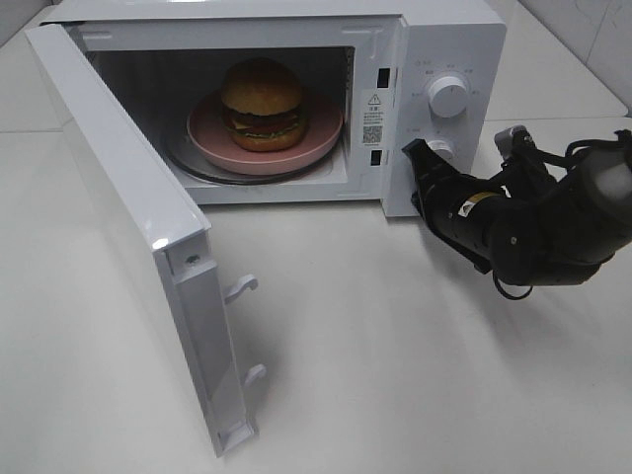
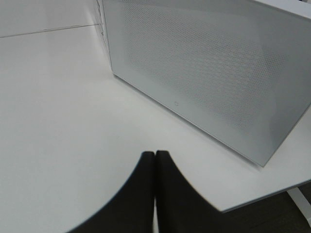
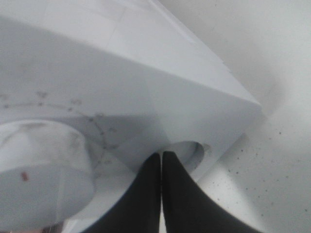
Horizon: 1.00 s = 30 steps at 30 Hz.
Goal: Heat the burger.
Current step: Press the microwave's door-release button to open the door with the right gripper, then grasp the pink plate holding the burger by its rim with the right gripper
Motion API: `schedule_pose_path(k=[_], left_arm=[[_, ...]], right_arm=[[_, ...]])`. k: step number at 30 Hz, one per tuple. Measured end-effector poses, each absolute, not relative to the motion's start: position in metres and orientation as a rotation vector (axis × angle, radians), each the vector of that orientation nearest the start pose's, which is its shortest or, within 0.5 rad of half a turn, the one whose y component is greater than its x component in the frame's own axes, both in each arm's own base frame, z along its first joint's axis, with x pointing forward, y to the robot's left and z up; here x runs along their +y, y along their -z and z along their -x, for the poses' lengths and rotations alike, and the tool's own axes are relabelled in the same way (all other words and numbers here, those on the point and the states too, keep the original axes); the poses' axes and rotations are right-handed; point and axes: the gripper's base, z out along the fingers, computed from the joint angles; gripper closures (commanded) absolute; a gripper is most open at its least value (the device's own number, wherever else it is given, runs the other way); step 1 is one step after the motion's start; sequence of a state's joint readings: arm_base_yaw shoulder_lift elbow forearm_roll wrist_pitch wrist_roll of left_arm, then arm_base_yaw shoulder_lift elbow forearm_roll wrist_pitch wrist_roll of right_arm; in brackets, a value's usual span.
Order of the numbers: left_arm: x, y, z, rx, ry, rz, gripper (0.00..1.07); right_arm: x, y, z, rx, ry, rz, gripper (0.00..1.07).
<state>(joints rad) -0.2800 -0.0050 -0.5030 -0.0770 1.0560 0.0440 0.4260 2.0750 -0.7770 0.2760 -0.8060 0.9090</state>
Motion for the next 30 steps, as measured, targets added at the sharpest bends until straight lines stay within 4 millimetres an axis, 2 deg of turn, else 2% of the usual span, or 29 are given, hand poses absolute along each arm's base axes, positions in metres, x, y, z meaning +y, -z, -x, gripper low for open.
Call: schedule_pose_path(k=[3,11,13,16,18,19,21,22,23,25,26,27,29,30], left_arm=[[-0.004,-0.279,0.007,2.01,0.24,-0.332,1.06],[-0.004,-0.279,0.007,2.01,0.24,-0.332,1.06],[-0.004,-0.279,0.007,2.01,0.24,-0.332,1.06],[-0.004,-0.279,0.007,2.01,0.24,-0.332,1.06],[-0.004,-0.279,0.007,2.01,0.24,-0.332,1.06],[-0.004,-0.279,0.007,2.01,0.24,-0.332,1.06],[-0.004,-0.279,0.007,2.01,0.24,-0.332,1.06],[-0.004,-0.279,0.007,2.01,0.24,-0.332,1.06],[-0.004,-0.279,0.007,2.01,0.24,-0.332,1.06],[-0.004,-0.279,0.007,2.01,0.24,-0.332,1.06],[-0.004,-0.279,0.007,2.01,0.24,-0.332,1.06],[-0.004,-0.279,0.007,2.01,0.24,-0.332,1.06],[-0.004,-0.279,0.007,2.01,0.24,-0.332,1.06],[-0.004,-0.279,0.007,2.01,0.24,-0.332,1.06]], right_arm=[[0.131,-0.096,-0.326,1.955,-0.748,-0.73,1.06],[0.125,-0.102,-0.308,2.054,-0.659,-0.606,1.06],[0.124,-0.106,-0.3,2.12,-0.563,-0.424,1.06],[0.124,-0.108,-0.298,2.139,-0.533,-0.361,1.06],[0.125,-0.118,-0.294,2.184,-0.425,-0.094,1.05],[0.125,-0.118,-0.294,2.184,-0.425,-0.094,1.05],[0.126,-0.124,-0.29,2.21,-0.349,0.091,1.05],[0.126,-0.124,-0.29,2.21,-0.349,0.091,1.05],[0.125,-0.128,-0.288,2.218,-0.301,0.198,1.05],[0.125,-0.131,-0.286,2.222,-0.274,0.256,1.04],[0.124,-0.132,-0.283,2.238,-0.218,0.378,1.04],[0.124,-0.132,-0.283,2.238,-0.218,0.378,1.04],[0.123,-0.133,-0.277,2.282,-0.158,0.525,1.03],[0.123,-0.133,-0.277,2.282,-0.158,0.525,1.03]])
